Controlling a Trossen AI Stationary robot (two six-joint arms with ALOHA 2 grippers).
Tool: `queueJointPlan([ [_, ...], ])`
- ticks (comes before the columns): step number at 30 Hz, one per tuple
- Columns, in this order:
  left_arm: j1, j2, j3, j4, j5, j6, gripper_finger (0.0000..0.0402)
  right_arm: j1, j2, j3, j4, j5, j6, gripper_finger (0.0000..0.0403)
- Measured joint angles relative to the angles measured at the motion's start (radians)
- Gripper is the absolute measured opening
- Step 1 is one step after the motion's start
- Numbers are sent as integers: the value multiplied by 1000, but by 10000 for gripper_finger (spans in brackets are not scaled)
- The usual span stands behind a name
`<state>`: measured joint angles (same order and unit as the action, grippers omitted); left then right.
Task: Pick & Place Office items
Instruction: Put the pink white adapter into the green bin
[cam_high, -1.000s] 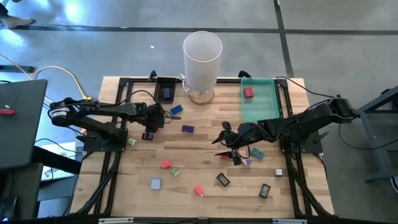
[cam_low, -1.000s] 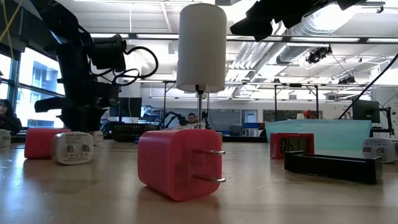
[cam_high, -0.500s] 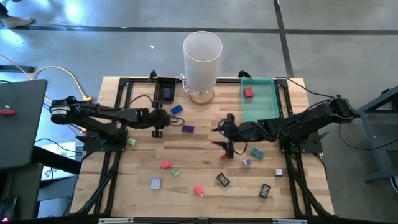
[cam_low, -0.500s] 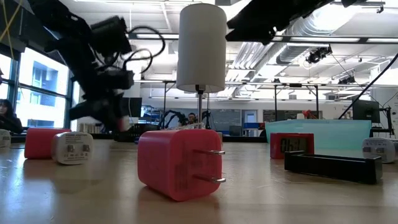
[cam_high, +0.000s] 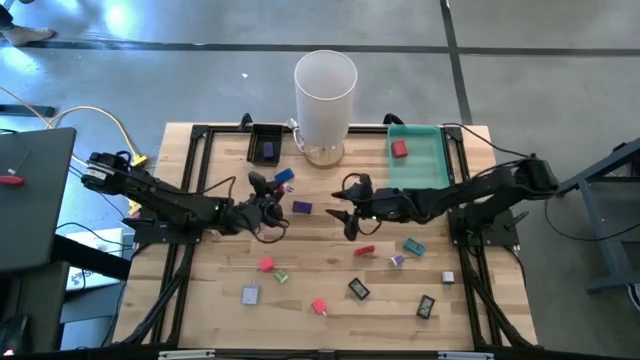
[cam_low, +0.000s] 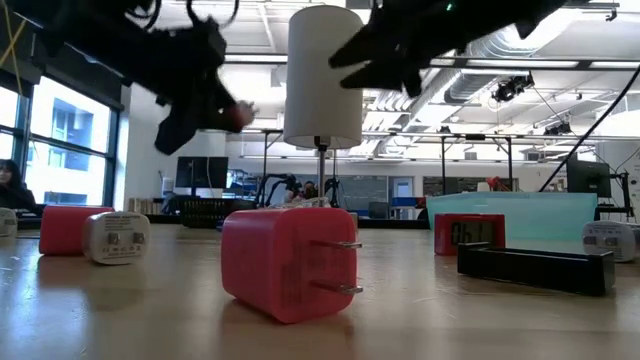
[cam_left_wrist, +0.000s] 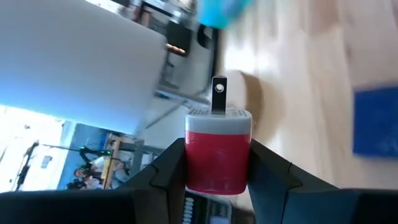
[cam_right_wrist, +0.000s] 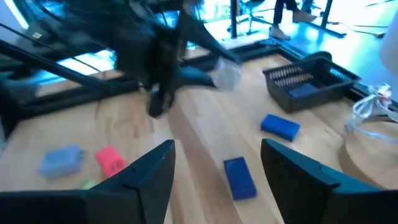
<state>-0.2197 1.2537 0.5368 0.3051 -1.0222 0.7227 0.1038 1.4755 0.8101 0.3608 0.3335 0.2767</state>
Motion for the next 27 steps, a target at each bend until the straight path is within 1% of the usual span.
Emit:
queueJointPlan([
  [3, -3, 0, 1, 29, -1, -63, 121, -19, 78, 2, 165, -3, -8, 227],
  [6, 4, 1, 1, 30, 29, -130, 121, -38, 140, 3, 305, -5, -5, 227],
  [10, 12, 1, 1, 37, 64, -207, 121, -62, 187, 2, 377, -27, 46, 227],
  [13, 20, 2, 1, 43, 105, -293, 121, -78, 195, 2, 385, -25, 91, 227],
  [15, 28, 13, 1, 50, 112, -332, 121, -85, 198, 2, 374, -25, 110, 227],
  [18, 32, 52, 1, 111, 109, -330, 121, -88, 198, 2, 376, -22, 119, 227],
  [21, 35, 124, 20, 175, 110, -297, 121, -87, 198, 2, 375, -23, 120, 227],
  [24, 36, 201, 75, 182, 91, -259, 121, -86, 198, 2, 374, -25, 120, 227],
  [27, 32, 276, 135, 183, 39, -182, 121, -86, 198, 2, 350, -26, 120, 227],
])
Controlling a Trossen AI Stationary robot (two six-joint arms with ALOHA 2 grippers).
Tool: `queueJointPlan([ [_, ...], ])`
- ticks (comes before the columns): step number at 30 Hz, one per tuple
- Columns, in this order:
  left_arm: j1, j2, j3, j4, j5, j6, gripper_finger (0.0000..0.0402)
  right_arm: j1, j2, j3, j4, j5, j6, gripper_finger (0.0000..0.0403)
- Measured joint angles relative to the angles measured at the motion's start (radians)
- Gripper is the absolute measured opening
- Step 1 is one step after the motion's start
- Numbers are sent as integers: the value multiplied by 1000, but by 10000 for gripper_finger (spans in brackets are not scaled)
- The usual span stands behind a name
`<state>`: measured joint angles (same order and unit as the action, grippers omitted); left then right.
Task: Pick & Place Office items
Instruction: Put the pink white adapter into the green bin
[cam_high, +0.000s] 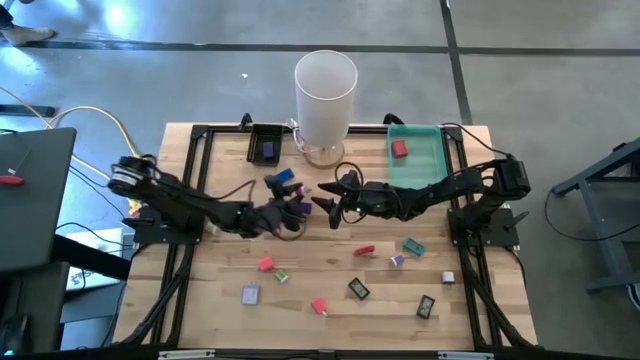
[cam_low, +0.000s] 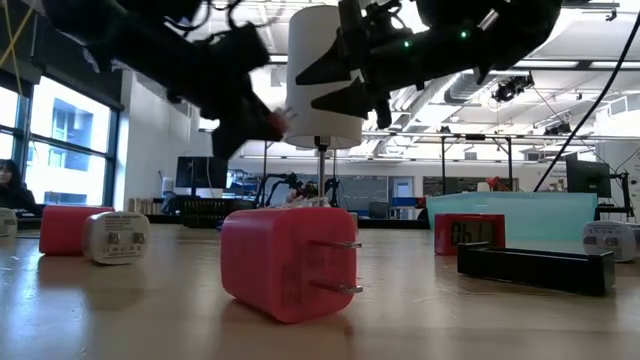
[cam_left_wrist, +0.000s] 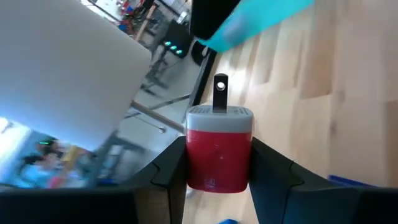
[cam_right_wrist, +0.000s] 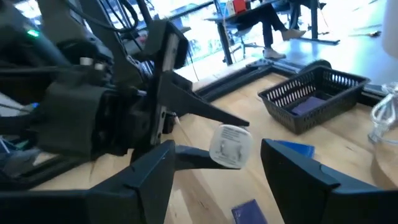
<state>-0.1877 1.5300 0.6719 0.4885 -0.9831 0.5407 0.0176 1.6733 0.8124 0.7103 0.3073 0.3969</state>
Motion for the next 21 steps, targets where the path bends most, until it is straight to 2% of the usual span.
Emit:
queueJointPlan([
  [5, -12, 72, 66, 1, -39, 95, 121, 0, 0, 0, -33, 1, 0, 227],
  [13, -12, 91, 86, 55, -41, 93, 121, -1, 0, 0, -63, 5, 0, 227],
  [21, -12, 90, 95, 129, 30, 110, 121, -1, 0, 0, -66, 8, 0, 227],
])
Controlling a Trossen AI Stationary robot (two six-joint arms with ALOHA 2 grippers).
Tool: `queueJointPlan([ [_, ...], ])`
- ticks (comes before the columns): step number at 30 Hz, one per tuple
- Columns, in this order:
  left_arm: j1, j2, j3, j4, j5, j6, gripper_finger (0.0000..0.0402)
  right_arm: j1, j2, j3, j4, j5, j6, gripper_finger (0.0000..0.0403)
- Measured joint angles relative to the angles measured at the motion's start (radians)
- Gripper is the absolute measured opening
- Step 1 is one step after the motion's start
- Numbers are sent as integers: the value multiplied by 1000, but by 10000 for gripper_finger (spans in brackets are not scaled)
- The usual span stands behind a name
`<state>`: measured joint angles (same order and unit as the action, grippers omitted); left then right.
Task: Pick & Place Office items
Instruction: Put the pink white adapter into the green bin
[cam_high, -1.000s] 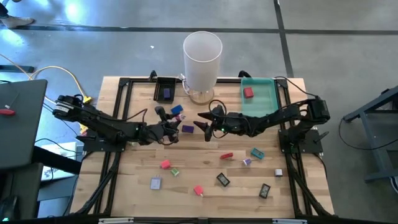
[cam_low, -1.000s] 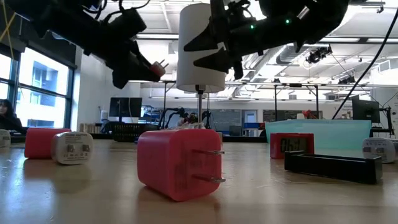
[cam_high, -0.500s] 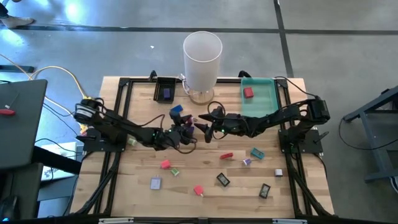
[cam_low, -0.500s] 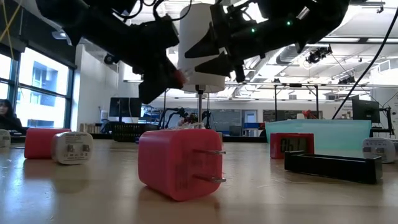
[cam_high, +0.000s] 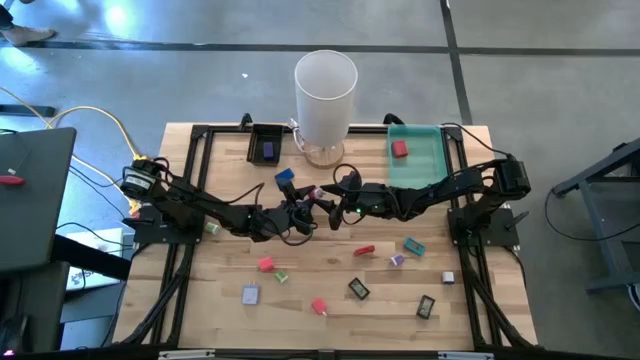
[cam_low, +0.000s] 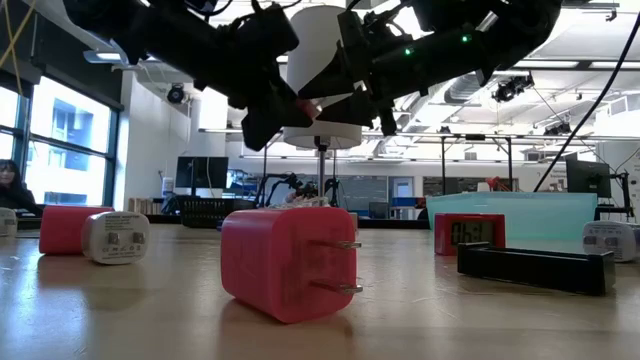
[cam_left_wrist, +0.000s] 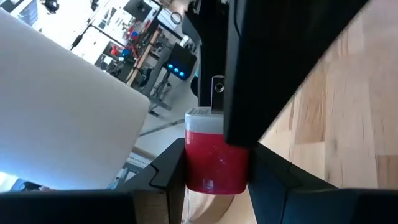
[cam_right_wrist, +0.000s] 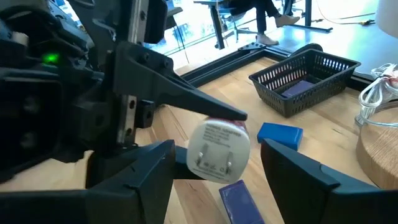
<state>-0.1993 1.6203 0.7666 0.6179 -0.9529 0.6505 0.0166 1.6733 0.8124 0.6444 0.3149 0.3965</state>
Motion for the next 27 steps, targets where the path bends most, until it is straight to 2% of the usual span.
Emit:
queueJointPlan([
  [27, 16, 24, 35, -8, 12, 10, 121, -33, -2, 0, 1, -25, 55, 227],
])
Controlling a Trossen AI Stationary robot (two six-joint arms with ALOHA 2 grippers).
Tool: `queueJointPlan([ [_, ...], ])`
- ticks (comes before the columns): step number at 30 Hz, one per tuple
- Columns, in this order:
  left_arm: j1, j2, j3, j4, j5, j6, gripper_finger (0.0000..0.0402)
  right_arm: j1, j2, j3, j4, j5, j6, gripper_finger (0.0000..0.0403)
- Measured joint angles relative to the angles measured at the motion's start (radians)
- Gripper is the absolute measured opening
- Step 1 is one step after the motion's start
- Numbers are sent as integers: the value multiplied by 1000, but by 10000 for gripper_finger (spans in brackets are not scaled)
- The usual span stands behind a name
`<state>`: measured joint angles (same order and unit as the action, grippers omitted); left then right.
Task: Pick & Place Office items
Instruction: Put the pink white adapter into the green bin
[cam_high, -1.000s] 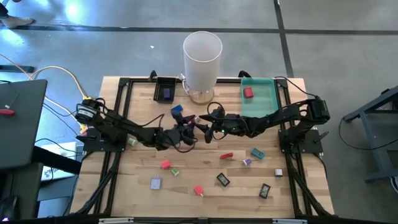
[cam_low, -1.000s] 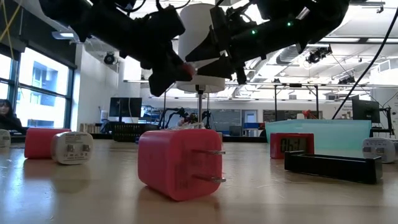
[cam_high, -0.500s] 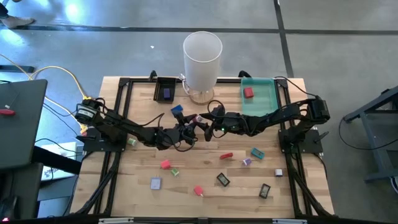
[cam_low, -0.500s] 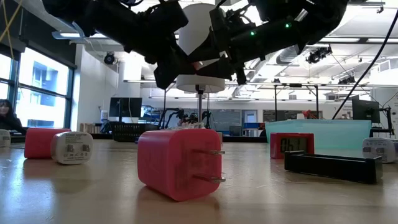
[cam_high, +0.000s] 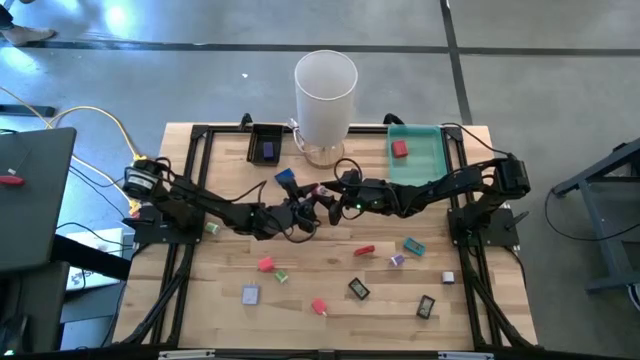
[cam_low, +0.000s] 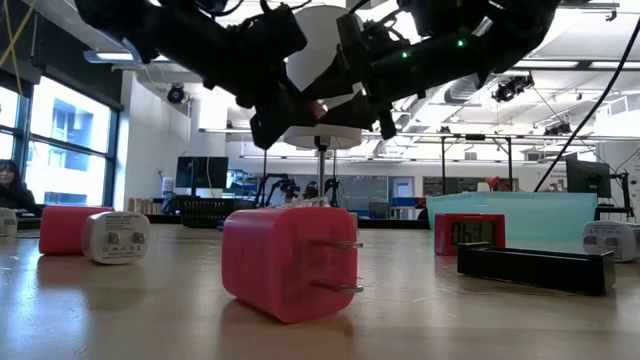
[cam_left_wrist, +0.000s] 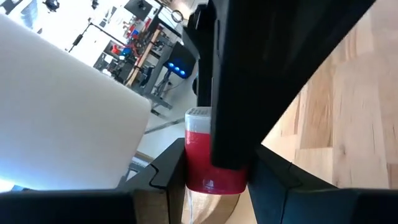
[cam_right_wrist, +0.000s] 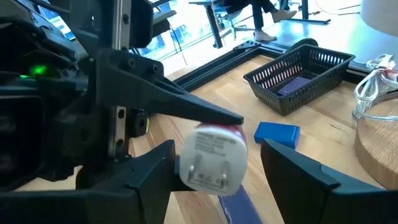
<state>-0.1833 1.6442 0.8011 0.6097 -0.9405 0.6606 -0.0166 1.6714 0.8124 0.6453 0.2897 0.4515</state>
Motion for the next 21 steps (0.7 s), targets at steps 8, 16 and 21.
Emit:
queueJointPlan([
  [8, 0, 68, 57, -2, -6, 44, 121, 1, 0, 0, -12, 0, -2, 227],
  [16, 0, 70, 65, 4, -56, 52, 121, 1, 0, 0, -46, 0, 1, 227],
  [21, -3, 69, 65, 3, -50, 40, 121, 1, 0, 0, -47, -1, 1, 223],
])
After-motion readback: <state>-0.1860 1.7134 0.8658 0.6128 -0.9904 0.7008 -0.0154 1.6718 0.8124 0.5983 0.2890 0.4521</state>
